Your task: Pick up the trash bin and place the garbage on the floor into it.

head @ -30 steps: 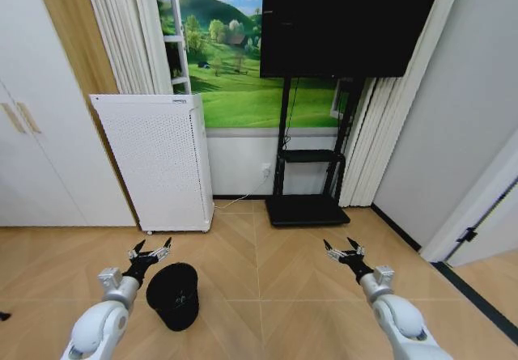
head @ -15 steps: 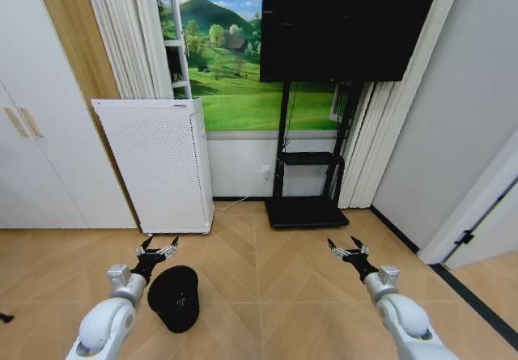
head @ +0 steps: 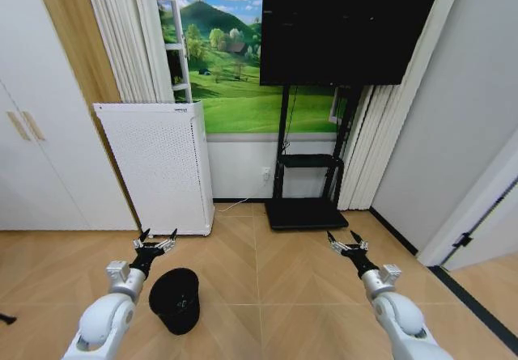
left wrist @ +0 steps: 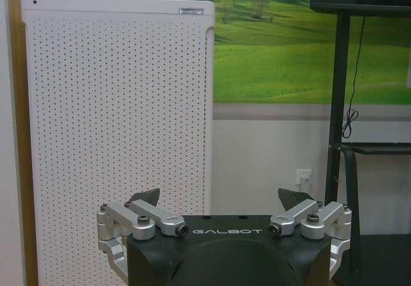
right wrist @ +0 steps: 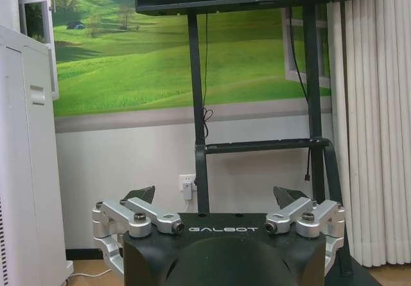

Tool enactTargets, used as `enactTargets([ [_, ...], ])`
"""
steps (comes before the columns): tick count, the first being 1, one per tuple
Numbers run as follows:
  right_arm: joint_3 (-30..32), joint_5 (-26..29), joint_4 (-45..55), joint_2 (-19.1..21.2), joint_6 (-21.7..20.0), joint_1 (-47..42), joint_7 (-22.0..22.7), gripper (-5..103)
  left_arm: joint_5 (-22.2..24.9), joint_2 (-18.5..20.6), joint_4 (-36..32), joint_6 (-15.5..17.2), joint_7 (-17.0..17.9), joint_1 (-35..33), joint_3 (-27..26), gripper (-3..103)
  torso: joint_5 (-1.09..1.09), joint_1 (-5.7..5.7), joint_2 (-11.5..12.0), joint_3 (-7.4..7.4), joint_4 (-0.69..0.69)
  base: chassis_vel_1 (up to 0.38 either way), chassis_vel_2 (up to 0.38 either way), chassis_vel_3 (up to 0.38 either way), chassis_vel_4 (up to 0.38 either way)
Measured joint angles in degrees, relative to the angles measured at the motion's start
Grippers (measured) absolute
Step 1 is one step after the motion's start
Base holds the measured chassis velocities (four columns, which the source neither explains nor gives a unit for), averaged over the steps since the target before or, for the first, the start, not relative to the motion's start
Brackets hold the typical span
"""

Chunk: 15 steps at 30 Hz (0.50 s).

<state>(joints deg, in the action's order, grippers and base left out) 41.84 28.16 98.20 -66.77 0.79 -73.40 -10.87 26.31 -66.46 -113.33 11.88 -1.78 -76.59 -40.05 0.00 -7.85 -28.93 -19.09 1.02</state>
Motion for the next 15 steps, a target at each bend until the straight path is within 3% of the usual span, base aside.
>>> enactTargets([
  [15,-0.1,-0.8,0.5,-0.1,-0.7,-0.2,0.0,100,0.0,0.1,-0.1,0.4,0.0,0.1,-0.7,100,0.00,-1.34,-3.7,-2.34,0.00,0.000,0.000,0.000,0.000],
])
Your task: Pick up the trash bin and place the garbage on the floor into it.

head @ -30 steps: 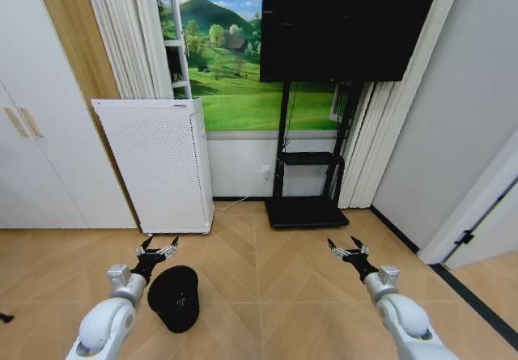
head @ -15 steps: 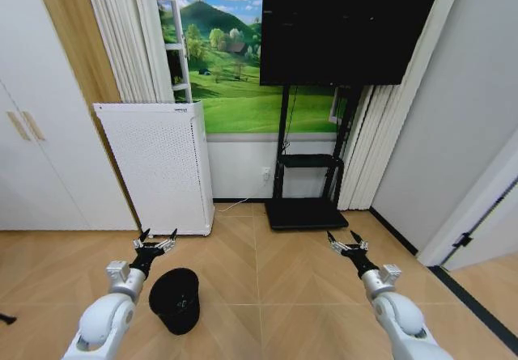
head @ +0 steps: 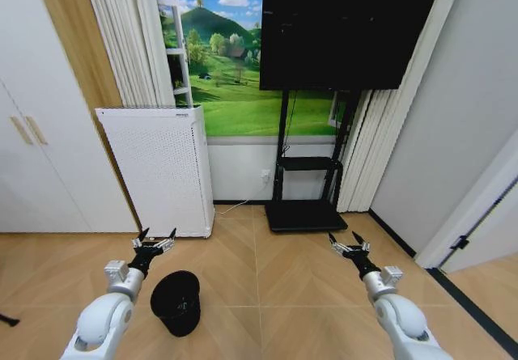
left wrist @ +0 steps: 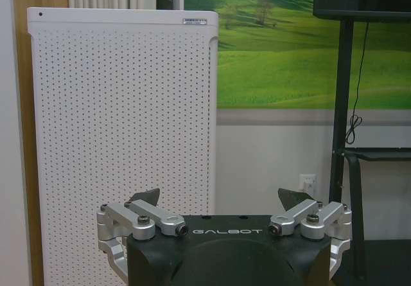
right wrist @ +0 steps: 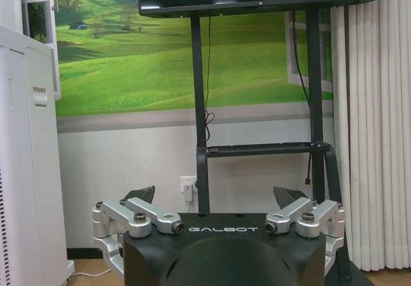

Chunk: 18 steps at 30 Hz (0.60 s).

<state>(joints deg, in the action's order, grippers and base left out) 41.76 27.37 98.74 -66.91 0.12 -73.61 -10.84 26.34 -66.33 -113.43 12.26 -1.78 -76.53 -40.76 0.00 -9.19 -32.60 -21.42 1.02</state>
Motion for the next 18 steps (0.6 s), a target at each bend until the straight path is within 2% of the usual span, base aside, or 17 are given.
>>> enactTargets([
  [18,0.0,-1.2,-0.1,-1.3,-1.3,0.0,0.2,100,0.4,0.6,1.7,0.0,-1.4,1.3,0.3,100,0.00,-1.80,-4.4,-2.63,0.00,0.000,0.000,0.000,0.000],
])
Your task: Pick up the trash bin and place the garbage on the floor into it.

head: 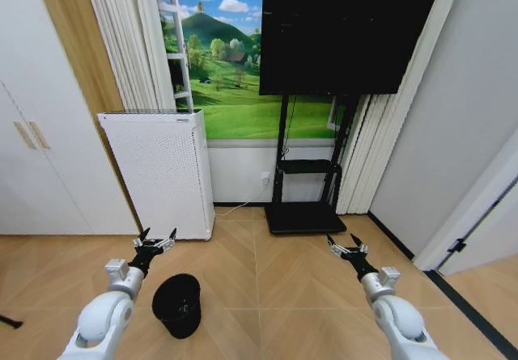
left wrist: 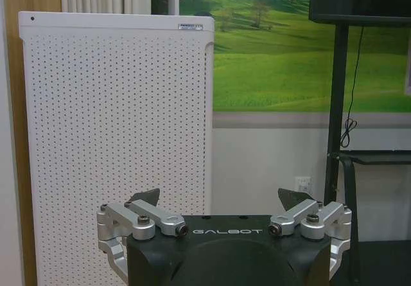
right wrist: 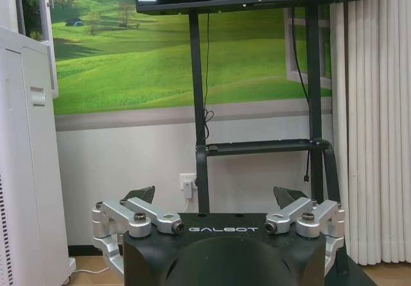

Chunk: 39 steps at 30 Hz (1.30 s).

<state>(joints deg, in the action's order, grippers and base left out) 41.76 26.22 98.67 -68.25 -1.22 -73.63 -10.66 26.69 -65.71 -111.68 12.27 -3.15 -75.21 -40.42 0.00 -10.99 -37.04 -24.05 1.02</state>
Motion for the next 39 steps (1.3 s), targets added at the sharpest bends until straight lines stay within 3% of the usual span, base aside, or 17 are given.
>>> enactTargets([
  [23,-0.1,-1.8,1.4,-1.6,-2.6,-0.6,1.7,100,1.1,-0.3,1.4,-0.2,0.9,0.4,-0.2,100,0.00,-2.59,-6.3,-3.67,0.00,0.000,0.000,0.000,0.000],
  [39,0.3,-3.0,1.3,-1.3,-2.7,-1.7,1.7,100,0.9,-1.3,1.1,-0.3,1.7,0.4,1.2,100,0.00,-2.77,-6.6,-3.88,0.00,0.000,0.000,0.000,0.000],
])
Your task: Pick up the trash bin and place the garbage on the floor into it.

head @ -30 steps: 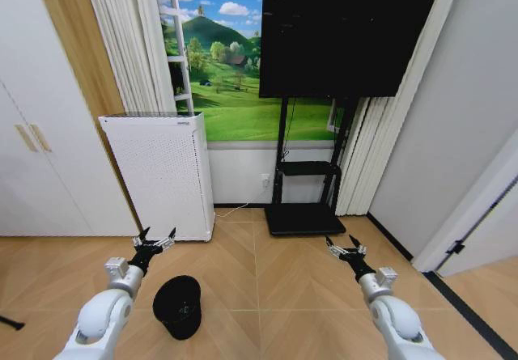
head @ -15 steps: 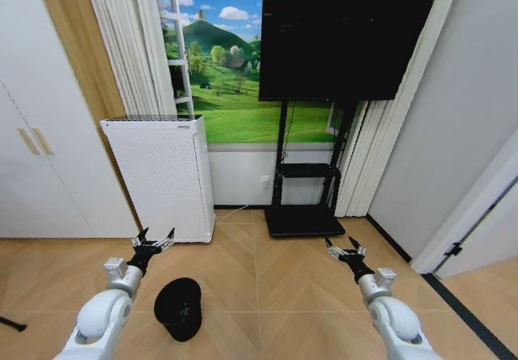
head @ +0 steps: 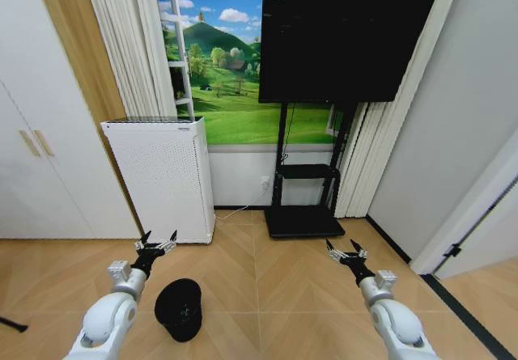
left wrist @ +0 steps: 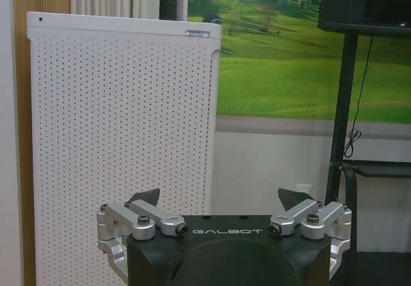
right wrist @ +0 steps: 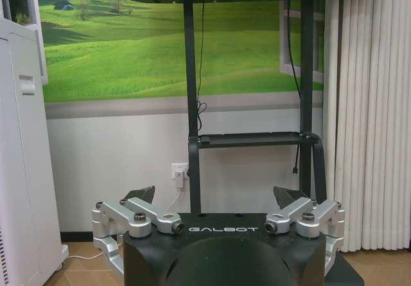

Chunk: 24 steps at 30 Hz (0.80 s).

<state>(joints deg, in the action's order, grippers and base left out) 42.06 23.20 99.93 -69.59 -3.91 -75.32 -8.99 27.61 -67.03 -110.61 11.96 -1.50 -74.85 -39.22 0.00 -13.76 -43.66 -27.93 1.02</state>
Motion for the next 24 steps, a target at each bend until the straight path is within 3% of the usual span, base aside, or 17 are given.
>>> enactTargets([
  [24,0.6,-1.3,0.1,0.6,0.7,-0.7,-0.9,100,-0.1,-0.1,-0.7,0.0,0.1,-0.6,-0.4,100,0.00,0.17,0.4,0.24,0.00,0.000,0.000,0.000,0.000],
])
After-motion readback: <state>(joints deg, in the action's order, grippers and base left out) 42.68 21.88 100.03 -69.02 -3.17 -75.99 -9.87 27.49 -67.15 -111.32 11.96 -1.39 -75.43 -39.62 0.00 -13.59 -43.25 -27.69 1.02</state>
